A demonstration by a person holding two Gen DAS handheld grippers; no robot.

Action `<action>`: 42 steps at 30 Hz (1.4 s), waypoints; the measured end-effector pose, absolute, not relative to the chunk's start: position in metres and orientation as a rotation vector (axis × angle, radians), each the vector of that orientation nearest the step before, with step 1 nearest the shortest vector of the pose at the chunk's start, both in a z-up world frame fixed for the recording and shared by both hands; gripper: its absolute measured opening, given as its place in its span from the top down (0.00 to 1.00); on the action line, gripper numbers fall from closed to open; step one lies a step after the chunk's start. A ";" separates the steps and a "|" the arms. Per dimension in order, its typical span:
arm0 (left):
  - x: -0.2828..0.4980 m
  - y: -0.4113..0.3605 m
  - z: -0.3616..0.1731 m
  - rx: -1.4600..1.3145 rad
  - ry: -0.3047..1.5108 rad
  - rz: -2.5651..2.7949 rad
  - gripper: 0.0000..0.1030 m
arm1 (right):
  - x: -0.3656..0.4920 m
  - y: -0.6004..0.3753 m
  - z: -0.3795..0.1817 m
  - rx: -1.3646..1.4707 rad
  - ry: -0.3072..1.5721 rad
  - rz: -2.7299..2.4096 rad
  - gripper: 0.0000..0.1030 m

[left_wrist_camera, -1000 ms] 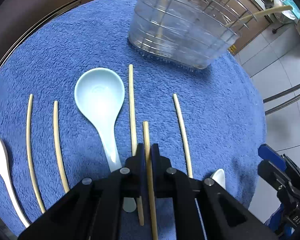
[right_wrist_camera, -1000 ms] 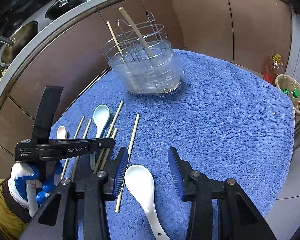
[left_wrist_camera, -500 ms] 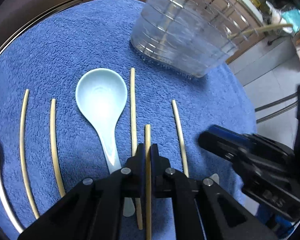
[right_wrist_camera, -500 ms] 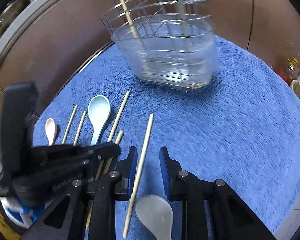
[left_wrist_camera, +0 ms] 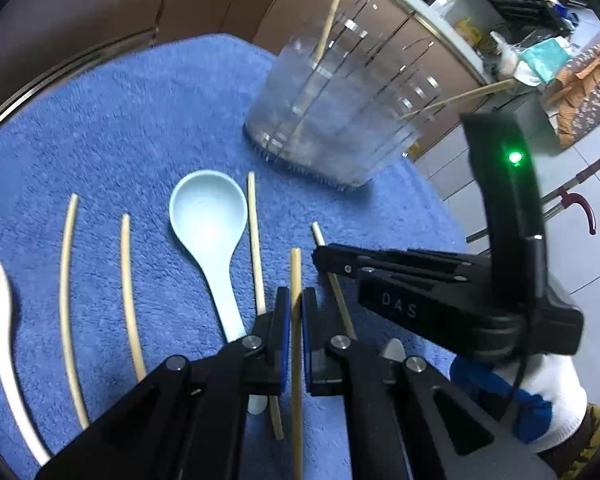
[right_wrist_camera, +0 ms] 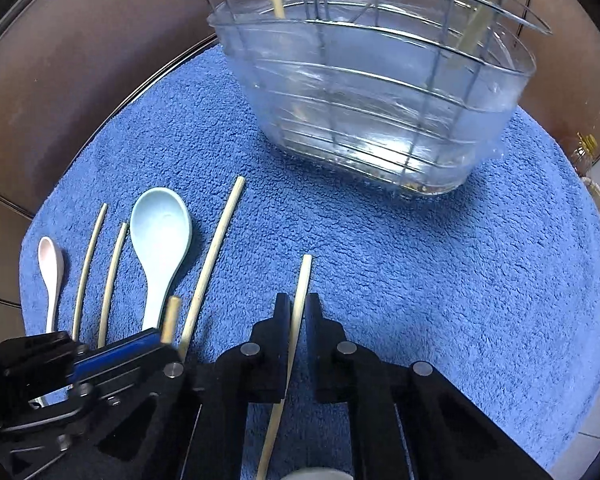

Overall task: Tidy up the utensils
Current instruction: 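Lift both chopsticks over the clear holder and open both tools to release them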

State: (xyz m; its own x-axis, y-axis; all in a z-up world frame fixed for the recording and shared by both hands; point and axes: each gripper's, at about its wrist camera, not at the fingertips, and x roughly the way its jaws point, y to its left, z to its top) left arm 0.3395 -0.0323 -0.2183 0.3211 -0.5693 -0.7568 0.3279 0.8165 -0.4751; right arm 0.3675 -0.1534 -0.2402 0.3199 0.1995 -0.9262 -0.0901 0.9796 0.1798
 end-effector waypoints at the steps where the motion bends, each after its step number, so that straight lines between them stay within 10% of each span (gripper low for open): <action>1: 0.337 -0.028 -0.214 -0.250 1.079 -0.595 0.96 | 0.365 -0.156 -0.238 0.116 1.218 0.194 0.94; 25: 0.232 -0.021 -0.089 -0.201 0.681 -0.531 0.96 | 0.214 -0.216 -0.105 0.277 0.703 0.280 0.95; 42: 0.345 -0.048 0.043 -0.226 0.311 -0.489 0.96 | 0.282 -0.229 0.035 0.248 0.185 0.291 0.95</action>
